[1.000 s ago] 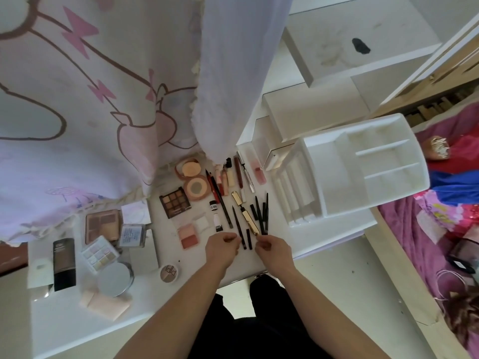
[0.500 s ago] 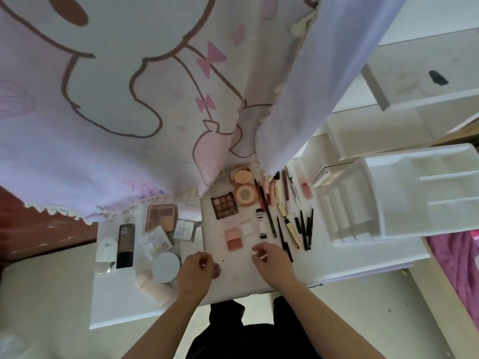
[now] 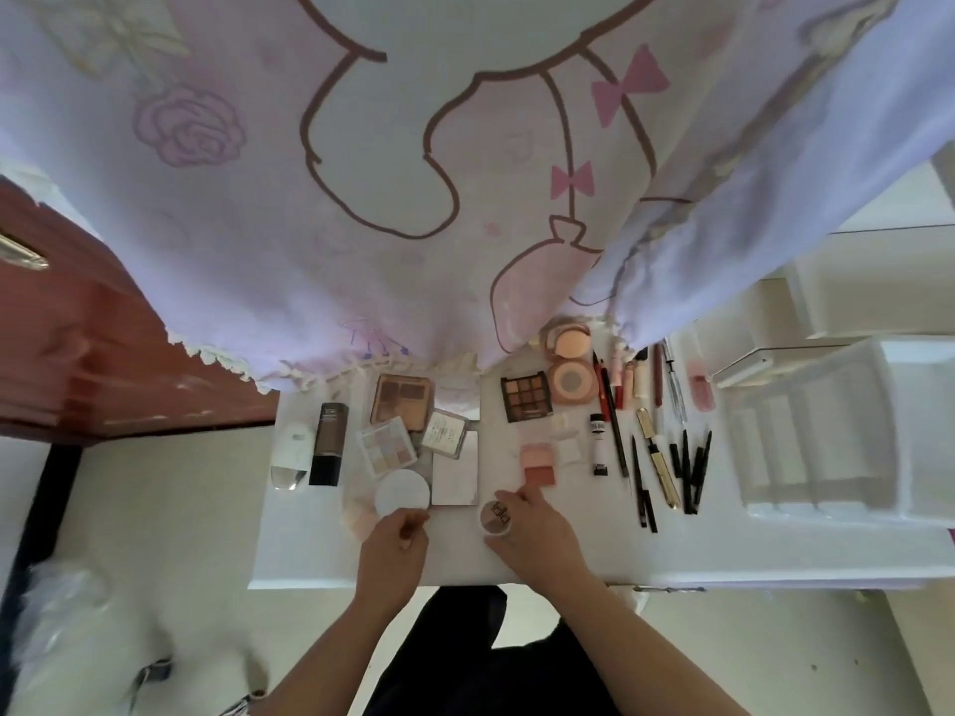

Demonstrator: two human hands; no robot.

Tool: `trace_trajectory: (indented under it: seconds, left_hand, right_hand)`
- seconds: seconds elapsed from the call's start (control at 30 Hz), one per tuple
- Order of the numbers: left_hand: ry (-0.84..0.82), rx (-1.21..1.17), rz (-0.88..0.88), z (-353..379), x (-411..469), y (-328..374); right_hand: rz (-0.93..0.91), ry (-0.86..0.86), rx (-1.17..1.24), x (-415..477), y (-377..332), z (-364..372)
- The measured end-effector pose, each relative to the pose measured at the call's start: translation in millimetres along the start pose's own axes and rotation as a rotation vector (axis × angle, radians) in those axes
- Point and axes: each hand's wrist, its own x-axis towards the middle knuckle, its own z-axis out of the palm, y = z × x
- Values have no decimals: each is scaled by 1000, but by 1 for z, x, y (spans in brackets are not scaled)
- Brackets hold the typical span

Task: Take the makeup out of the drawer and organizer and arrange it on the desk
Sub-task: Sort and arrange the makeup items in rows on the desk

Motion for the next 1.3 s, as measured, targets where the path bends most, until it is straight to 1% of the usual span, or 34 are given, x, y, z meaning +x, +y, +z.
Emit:
trace_trajectory:
  seconds: [0.07, 0.13, 0.2, 0.27, 0.33, 0.47, 0.53, 0.67, 0.77, 0.9, 1.03, 1.2, 1.3]
  left_hand:
    - [-22, -78, -52, -5, 0, 8]
    - [-89, -231, -129, -12, 0, 23]
    - [-208, -382, -207, -19, -2, 45]
    - [-338, -498, -260, -26, -2, 65]
    - [-446, -563, -254, -33, -2, 82]
    - [-626, -615, -112, -42, -1, 107]
    - [-669, -657, -68, -43, -2, 118]
    - [-687, -699, 3, -46, -5, 136]
    - [-671, -692, 51, -46, -8, 144]
    - [-673, -693, 64, -40, -9, 152]
    - [-671, -714, 10, -34, -10, 155]
    - [-655, -691, 7, -35, -9, 157]
    - [-650, -680, 5, -36, -6, 155]
  right_hand:
    - [69, 33, 246, -4, -1, -6]
    - [90, 69, 508, -11, -5, -18]
    - [43, 94, 621, -19, -7, -32]
    - [-25, 103, 651, -28, -11, -48]
    - [-83, 98, 645, -35, -16, -65]
    - [-215, 104, 565, -47, -27, -95]
    - [-247, 118, 538, -51, -30, -107]
    - [-300, 209, 527, -58, -35, -123]
    - [-292, 255, 537, -62, -35, -133]
    - [-304, 252, 526, -65, -35, -141]
    - [-327, 254, 405, -65, -33, -144]
    - [-210, 220, 406, -65, -34, -145]
    - [-219, 225, 459, -64, -34, -145]
